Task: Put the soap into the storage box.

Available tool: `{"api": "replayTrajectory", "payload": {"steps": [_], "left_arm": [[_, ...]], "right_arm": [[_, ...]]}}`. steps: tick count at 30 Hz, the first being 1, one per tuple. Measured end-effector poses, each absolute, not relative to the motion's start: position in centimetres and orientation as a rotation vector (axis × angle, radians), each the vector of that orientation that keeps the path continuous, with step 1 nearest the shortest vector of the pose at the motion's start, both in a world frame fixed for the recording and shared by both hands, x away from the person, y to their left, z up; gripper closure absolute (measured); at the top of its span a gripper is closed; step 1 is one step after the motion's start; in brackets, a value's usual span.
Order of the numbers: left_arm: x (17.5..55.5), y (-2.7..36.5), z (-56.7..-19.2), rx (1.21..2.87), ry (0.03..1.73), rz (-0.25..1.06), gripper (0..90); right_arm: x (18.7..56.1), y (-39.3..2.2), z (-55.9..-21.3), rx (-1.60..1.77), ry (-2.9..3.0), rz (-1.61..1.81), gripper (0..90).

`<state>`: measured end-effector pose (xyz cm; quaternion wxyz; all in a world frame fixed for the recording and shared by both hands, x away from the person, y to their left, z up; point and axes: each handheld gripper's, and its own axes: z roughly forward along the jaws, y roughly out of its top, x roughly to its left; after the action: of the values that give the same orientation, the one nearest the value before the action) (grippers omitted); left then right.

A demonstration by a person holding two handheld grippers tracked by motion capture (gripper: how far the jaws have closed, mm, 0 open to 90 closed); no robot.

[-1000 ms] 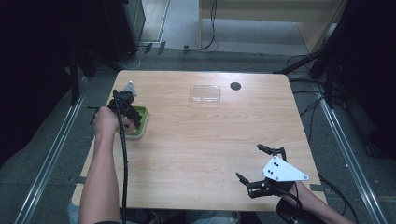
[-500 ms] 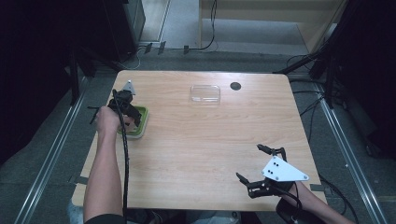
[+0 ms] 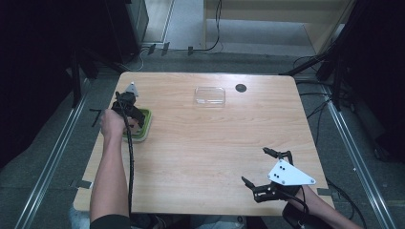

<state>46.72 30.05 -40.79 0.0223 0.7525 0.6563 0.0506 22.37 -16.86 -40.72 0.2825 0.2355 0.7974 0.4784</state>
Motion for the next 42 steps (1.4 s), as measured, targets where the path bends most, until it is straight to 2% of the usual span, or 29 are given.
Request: {"api": "replayTrajectory", "payload": {"steps": [10,42], "left_arm": [[47.1,30.0,-41.6,2.319,2.049,0.175,33.2],[47.4,30.1,-42.8,2.341,2.068,0.12,33.0]], "right_arm": [[22.4,-16.8,-40.7,0.629,2.135,1.279,0.0],[22.4,-16.8,-40.7,0.632,2.134,1.283,0.0]]}}
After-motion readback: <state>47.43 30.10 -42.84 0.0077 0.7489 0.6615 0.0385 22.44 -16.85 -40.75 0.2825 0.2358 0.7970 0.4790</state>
